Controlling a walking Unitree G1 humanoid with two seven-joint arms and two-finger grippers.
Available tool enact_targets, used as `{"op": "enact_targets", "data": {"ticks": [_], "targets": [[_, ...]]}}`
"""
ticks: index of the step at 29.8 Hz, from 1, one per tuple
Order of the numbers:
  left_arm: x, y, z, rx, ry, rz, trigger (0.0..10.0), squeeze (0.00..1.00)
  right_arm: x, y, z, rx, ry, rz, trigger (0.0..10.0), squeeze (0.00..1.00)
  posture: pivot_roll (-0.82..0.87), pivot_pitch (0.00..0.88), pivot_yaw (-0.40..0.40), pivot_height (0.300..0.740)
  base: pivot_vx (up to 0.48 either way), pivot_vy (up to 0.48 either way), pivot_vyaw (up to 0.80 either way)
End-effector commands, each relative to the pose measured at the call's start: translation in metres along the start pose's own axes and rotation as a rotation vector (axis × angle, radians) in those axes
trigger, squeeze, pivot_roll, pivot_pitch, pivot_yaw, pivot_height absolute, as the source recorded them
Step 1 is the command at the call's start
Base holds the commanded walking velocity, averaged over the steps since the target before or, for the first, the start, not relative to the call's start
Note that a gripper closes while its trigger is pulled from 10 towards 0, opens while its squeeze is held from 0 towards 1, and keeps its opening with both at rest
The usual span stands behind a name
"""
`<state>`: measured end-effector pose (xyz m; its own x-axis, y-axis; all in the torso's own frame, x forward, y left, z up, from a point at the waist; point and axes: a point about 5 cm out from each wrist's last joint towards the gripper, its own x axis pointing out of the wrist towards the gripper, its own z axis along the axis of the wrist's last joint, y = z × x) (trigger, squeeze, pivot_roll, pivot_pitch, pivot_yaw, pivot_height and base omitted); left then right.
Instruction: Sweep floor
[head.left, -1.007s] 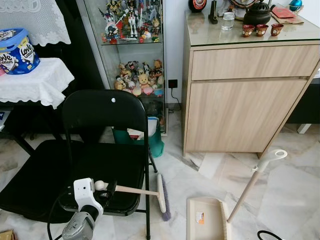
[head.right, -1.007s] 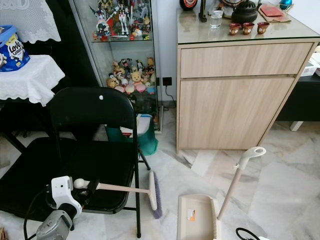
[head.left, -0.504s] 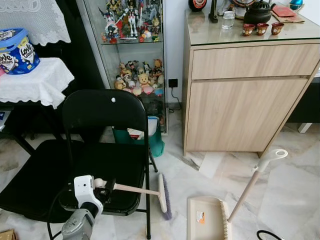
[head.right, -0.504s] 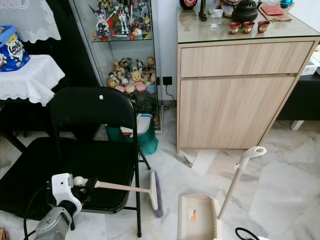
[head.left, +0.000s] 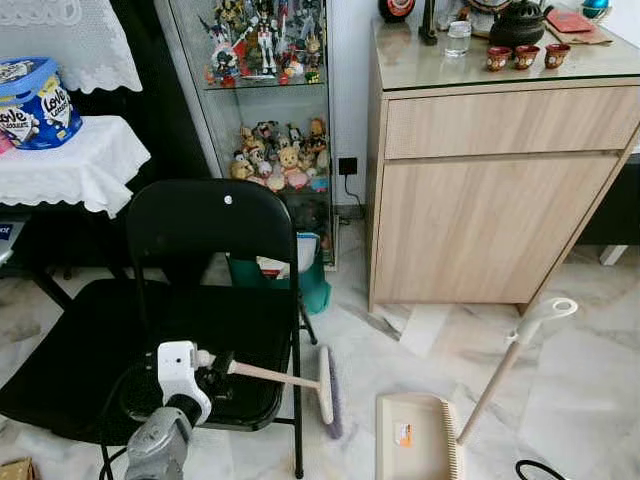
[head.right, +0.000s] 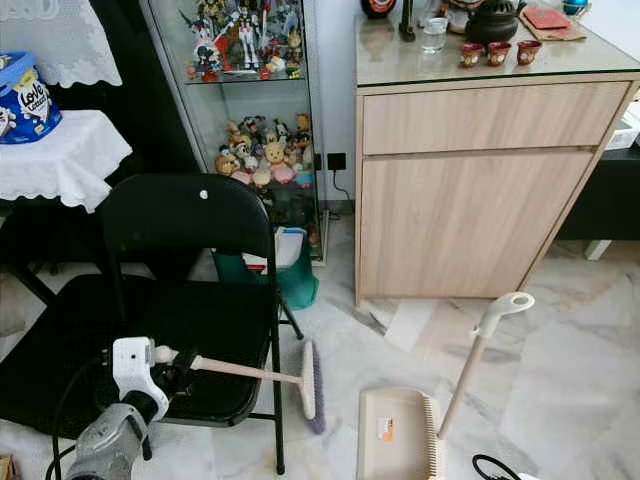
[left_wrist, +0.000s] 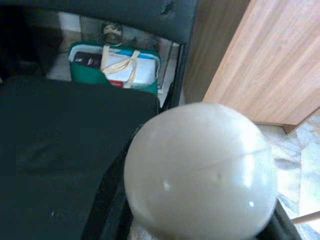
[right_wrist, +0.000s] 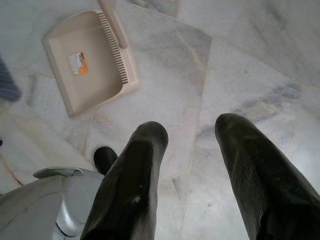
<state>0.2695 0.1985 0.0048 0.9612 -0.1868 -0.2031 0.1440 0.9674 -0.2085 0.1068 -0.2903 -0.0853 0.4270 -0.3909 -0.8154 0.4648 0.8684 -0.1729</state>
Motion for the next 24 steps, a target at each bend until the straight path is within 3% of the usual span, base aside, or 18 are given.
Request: {"op": "enact_targets", "data": {"ticks": [1,5,15,23,24], "targets": [[0.005,0.002,0.018,0.07,-0.061,-0.023,0.0,0.0,-0.001,0.006,-0.003,0.023,0.004,-0.006,10.0,0.0,-0.23,0.0,0.114,0.74,0.0,0.0,0.0],[0.007,0.0,0.025,0.096,-0.095,-0.042,0.0,0.0,0.0,0.013,-0.002,0.024,-0.001,-0.001,10.0,0.0,-0.22,0.0,0.12,0.74,0.0,0.0,0.0],[0.015,-0.027,0.051,0.189,-0.204,-0.169,0.0,0.0,-0.001,0.021,-0.004,0.036,0.002,0.0,10.0,0.0,-0.2,0.0,0.143,0.74,0.0,0.0,0.0],[0.014,-0.027,0.048,0.201,-0.162,-0.18,0.0,0.0,-0.001,0.025,-0.007,0.048,0.005,-0.001,10.0,0.0,-0.2,0.0,0.163,0.74,0.0,0.0,0.0],[0.013,-0.025,0.048,0.208,-0.152,-0.173,6.9,0.0,-0.001,0.025,-0.007,0.049,0.007,-0.002,10.0,0.0,-0.2,0.0,0.164,0.74,0.0,0.0,0.0]]}}
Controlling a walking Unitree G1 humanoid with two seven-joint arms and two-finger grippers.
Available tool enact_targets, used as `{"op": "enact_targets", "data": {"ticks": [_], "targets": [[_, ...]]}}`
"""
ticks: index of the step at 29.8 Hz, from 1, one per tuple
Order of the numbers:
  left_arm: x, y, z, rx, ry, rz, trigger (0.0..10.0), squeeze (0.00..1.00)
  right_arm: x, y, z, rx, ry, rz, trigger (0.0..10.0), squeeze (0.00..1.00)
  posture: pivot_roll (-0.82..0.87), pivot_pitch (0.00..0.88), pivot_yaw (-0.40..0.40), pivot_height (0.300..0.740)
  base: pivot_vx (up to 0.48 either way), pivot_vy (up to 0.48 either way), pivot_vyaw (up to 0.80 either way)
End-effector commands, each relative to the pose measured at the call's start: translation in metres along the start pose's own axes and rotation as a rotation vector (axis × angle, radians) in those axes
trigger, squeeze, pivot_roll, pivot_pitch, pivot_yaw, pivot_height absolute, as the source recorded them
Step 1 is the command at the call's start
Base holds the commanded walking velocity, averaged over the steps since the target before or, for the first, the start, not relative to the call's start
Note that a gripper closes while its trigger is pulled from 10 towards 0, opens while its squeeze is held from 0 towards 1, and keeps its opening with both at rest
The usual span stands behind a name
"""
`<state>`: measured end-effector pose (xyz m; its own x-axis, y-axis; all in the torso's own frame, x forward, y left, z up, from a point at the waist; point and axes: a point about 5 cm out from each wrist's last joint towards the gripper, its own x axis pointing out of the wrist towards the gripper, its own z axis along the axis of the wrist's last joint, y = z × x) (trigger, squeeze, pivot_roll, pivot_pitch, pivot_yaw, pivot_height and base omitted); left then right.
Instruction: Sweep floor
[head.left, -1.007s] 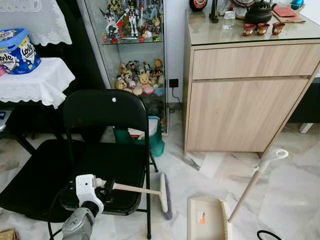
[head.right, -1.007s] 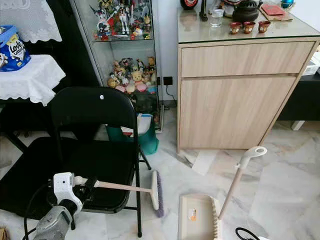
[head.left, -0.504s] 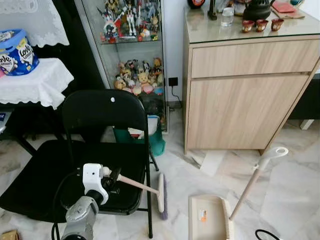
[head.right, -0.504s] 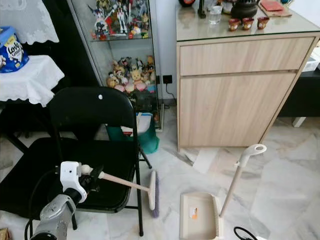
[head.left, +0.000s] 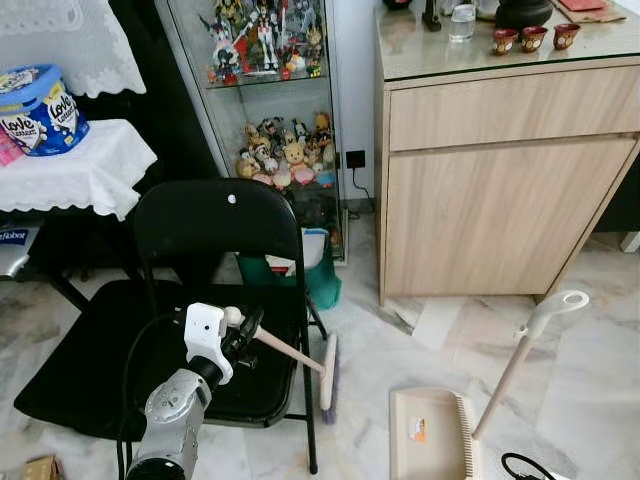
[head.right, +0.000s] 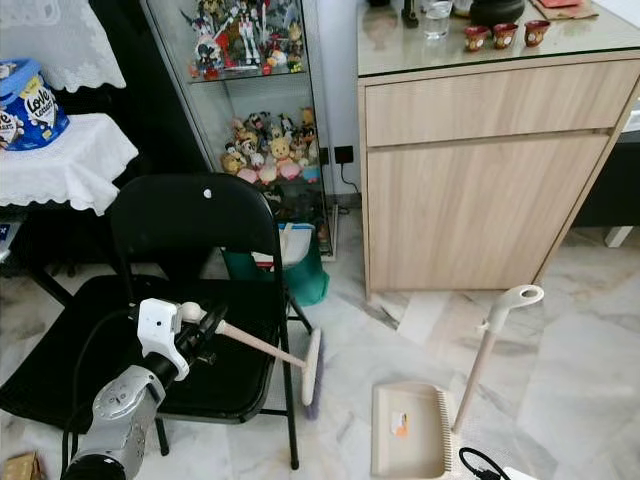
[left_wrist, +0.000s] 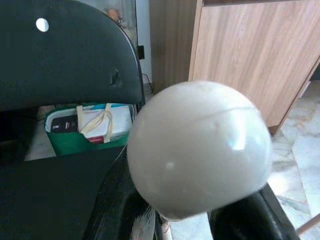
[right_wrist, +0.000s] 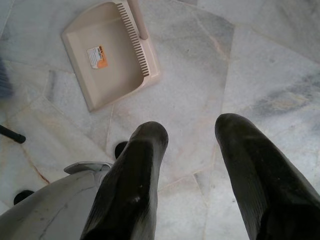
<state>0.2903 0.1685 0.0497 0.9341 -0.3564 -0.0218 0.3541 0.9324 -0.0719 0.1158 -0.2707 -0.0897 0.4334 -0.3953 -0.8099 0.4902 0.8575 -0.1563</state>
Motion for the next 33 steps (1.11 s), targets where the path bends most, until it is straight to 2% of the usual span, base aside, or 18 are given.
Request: {"op": "enact_targets", "data": {"ticks": [1,2,12,17,20,25,27,31,33], "targets": [[-0.005,0.01,0.004,0.052,0.014,0.023,6.9,0.0,-0.001,0.002,-0.006,0.017,0.016,-0.001,10.0,0.0,-0.2,0.0,0.164,0.74,0.0,0.0,0.0],[-0.006,0.011,0.004,0.053,0.016,0.027,10.0,0.0,-0.001,0.002,-0.006,0.017,0.017,-0.002,10.0,0.0,-0.2,0.0,0.164,0.74,0.0,0.0,0.0],[-0.009,0.011,-0.001,0.021,0.057,0.029,10.0,0.0,-0.002,0.001,-0.007,0.012,0.019,-0.001,10.0,0.0,-0.21,0.0,0.163,0.74,0.0,0.0,0.0],[-0.013,0.015,-0.005,-0.034,0.058,0.09,10.0,0.0,-0.001,0.002,-0.007,0.006,0.015,0.0,10.0,0.0,-0.22,0.0,0.159,0.74,0.0,0.0,0.0],[-0.015,0.017,-0.007,-0.035,0.06,0.124,10.0,0.0,-0.001,-0.001,-0.001,-0.005,-0.014,-0.016,10.0,0.0,-0.22,0.0,0.158,0.74,0.0,0.0,0.0],[-0.019,0.02,-0.014,-0.035,0.088,0.157,10.0,0.0,0.001,-0.008,0.015,-0.007,-0.106,-0.03,10.0,0.0,-0.24,0.0,0.164,0.74,0.0,0.0,0.0],[-0.02,0.021,-0.018,-0.036,0.099,0.176,10.0,0.0,0.0,-0.01,0.028,-0.025,-0.19,-0.032,10.0,0.0,-0.25,0.0,0.163,0.74,0.0,0.0,0.0],[-0.021,0.022,-0.02,-0.038,0.109,0.191,10.0,0.0,-0.002,-0.008,0.035,-0.059,-0.277,-0.007,10.0,0.0,-0.26,0.0,0.158,0.74,0.0,0.0,0.0],[-0.022,0.024,-0.021,-0.039,0.114,0.206,10.0,0.0,-0.008,-0.008,0.043,-0.069,-0.406,0.01,10.0,0.0,-0.26,0.0,0.158,0.74,0.0,0.0,0.0]]}}
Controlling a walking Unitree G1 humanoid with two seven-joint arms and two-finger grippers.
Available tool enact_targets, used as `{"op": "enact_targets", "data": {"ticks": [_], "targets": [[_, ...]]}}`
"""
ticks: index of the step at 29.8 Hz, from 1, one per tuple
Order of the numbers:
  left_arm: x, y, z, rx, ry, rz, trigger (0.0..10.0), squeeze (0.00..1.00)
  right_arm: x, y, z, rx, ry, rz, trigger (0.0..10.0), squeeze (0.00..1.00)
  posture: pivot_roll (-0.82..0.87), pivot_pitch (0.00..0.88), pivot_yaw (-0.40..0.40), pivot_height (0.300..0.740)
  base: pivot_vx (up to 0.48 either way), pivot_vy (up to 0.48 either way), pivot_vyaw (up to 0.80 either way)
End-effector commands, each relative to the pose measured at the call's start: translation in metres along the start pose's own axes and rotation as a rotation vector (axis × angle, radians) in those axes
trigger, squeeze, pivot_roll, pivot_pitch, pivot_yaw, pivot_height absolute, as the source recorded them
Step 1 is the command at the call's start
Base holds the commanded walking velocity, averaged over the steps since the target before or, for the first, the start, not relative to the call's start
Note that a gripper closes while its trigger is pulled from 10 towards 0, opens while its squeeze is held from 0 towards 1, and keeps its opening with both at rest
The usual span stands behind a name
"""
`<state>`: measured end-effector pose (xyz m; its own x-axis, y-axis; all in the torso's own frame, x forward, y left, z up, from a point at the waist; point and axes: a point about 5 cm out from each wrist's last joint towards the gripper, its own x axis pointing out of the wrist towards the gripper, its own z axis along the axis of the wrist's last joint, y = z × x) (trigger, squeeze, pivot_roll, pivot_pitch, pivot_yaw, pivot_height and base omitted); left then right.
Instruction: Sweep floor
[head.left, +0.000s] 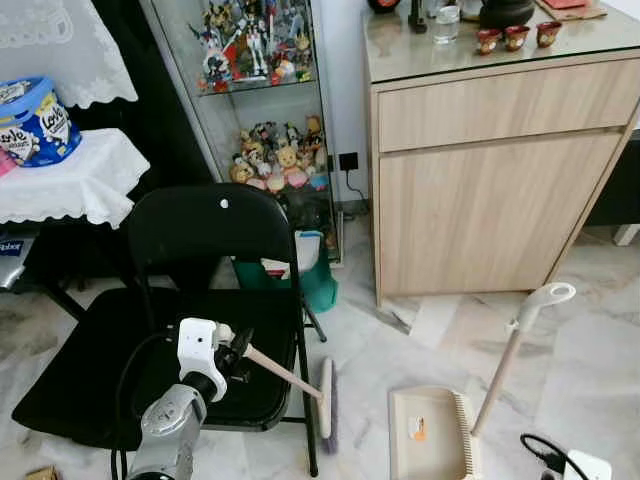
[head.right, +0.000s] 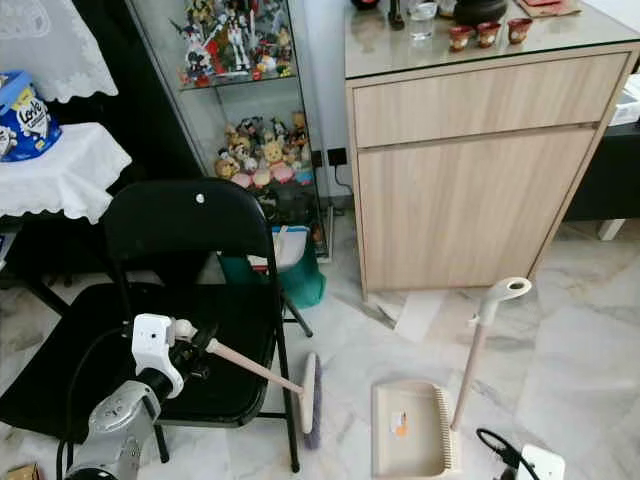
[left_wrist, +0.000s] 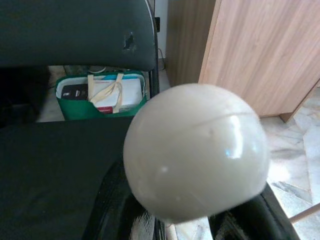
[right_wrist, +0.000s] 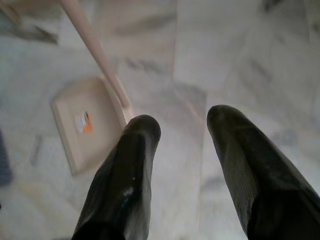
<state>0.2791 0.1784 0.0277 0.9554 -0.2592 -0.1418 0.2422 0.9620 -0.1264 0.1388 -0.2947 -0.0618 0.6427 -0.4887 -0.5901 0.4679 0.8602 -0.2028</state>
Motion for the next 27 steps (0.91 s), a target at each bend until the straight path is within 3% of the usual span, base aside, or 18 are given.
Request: {"op": "enact_targets", "data": {"ticks": [1,9,14,17,20,27], "targets": [[-0.006,0.019,0.001,0.018,0.0,0.101,10.0,0.0,-0.006,0.006,0.008,-0.019,-0.132,0.034,10.0,0.0,-0.27,0.0,0.161,0.74,0.0,0.0,0.0],[-0.002,0.019,0.002,0.016,0.01,0.105,10.0,0.0,-0.028,0.029,0.031,-0.054,-0.367,0.158,10.0,0.0,-0.31,0.0,0.176,0.74,0.0,0.0,0.0],[0.001,0.019,0.003,0.016,0.009,0.111,10.0,0.0,-0.034,0.039,0.043,-0.064,-0.437,0.217,10.0,0.0,-0.32,0.0,0.179,0.74,0.0,0.0,0.0],[0.003,0.02,0.005,0.018,-0.004,0.126,10.0,0.0,-0.038,0.045,0.063,-0.056,-0.521,0.237,10.0,0.0,-0.31,0.0,0.176,0.74,0.0,0.0,0.0],[0.003,0.021,0.005,0.02,-0.006,0.131,10.0,0.0,-0.038,0.047,0.07,-0.061,-0.544,0.243,10.0,0.0,-0.31,0.0,0.174,0.74,0.0,0.0,0.0],[0.0,0.025,0.005,0.026,-0.016,0.16,10.0,0.0,-0.048,0.074,0.11,-0.061,-0.643,0.388,10.0,0.0,-0.28,0.0,0.16,0.74,0.0,0.0,0.0]]}}
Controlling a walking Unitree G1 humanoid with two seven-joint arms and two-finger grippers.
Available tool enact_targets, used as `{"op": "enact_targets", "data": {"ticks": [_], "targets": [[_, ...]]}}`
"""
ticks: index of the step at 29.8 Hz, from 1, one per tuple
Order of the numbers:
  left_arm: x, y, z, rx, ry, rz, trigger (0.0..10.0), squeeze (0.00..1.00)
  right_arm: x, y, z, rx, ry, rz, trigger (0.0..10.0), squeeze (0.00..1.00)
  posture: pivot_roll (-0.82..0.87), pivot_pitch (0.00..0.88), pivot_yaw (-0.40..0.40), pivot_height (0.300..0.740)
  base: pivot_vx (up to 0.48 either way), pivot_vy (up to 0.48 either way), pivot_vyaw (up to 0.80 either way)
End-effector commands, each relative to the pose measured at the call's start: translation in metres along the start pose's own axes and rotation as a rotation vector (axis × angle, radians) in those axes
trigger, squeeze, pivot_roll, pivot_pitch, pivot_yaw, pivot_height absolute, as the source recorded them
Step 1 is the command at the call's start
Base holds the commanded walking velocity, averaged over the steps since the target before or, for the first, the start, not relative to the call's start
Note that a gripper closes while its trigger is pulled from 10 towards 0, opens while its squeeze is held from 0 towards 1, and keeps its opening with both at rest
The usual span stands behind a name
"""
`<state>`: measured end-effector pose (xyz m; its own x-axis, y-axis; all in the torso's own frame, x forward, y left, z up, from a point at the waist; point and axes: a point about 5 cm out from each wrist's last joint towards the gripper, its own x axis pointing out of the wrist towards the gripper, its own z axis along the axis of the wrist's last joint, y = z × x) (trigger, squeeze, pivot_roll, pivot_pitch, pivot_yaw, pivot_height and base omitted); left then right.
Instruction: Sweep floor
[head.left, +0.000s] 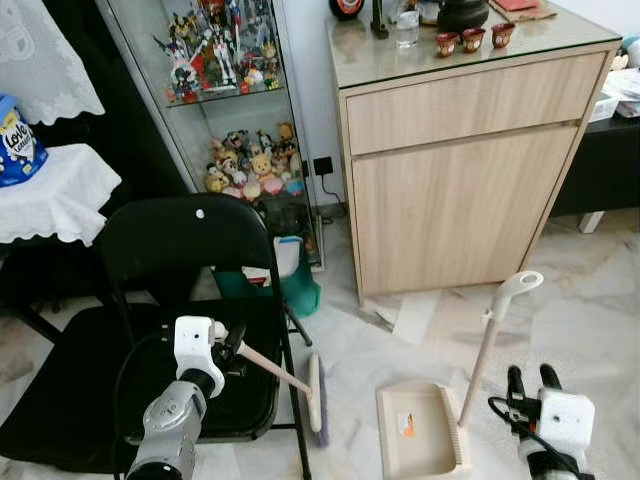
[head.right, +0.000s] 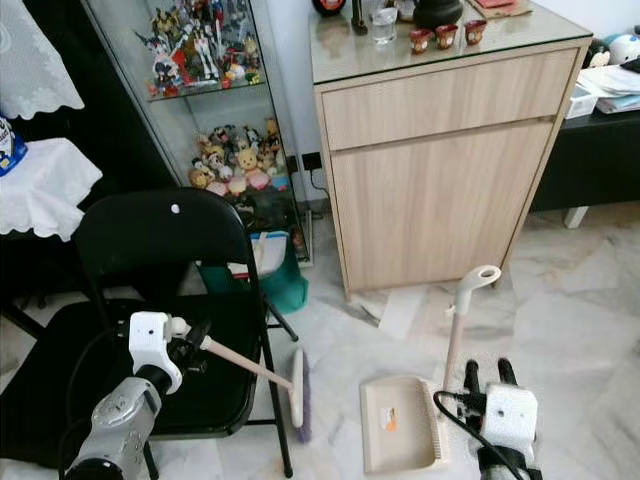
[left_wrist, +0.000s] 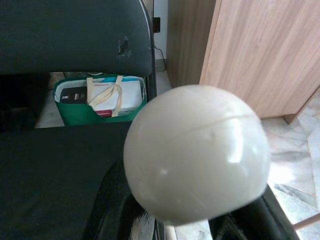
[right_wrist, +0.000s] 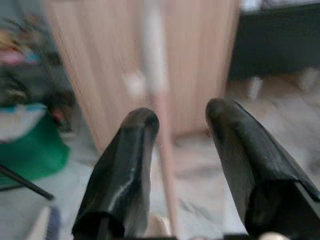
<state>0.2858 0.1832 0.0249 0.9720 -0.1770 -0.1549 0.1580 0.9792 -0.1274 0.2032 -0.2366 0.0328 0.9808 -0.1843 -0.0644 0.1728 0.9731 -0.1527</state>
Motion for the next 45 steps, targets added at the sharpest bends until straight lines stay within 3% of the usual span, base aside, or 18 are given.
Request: {"op": "enact_targets", "data": {"ticks": [1,13,14,15,19,35,45], "targets": [[-0.005,0.02,0.006,0.04,-0.023,0.08,10.0,0.0,0.006,0.016,0.011,0.028,-0.023,0.076,10.0,0.0,-0.28,0.0,0.159,0.74,0.0,0.0,0.0],[-0.011,0.024,0.003,0.05,-0.026,0.097,10.0,0.0,0.017,0.022,0.022,0.049,-0.032,0.103,10.0,0.0,-0.27,0.0,0.155,0.74,0.0,0.0,0.0],[-0.012,0.024,0.003,0.051,-0.025,0.096,10.0,0.0,0.017,0.024,0.024,0.055,-0.031,0.11,10.0,0.12,-0.27,0.0,0.155,0.74,0.0,0.0,0.0],[-0.013,0.024,0.002,0.054,-0.025,0.096,10.0,0.0,0.019,0.027,0.026,0.066,-0.024,0.123,10.0,0.12,-0.26,0.0,0.156,0.74,0.0,0.0,0.0],[-0.014,0.024,0.0,0.059,-0.021,0.095,10.0,0.0,0.02,0.031,0.03,0.064,-0.019,0.144,10.0,0.0,-0.26,0.0,0.155,0.74,0.0,0.0,0.0],[-0.018,0.026,-0.002,0.093,-0.009,0.094,10.0,0.0,0.025,0.049,0.038,0.061,0.004,0.229,10.0,0.0,-0.26,0.0,0.162,0.74,0.0,-0.265,0.0],[-0.017,0.026,-0.003,0.086,-0.003,0.1,10.0,0.0,0.027,0.06,0.045,0.049,-0.014,0.289,10.0,0.0,-0.27,0.0,0.164,0.74,0.0,0.0,0.0]]}}
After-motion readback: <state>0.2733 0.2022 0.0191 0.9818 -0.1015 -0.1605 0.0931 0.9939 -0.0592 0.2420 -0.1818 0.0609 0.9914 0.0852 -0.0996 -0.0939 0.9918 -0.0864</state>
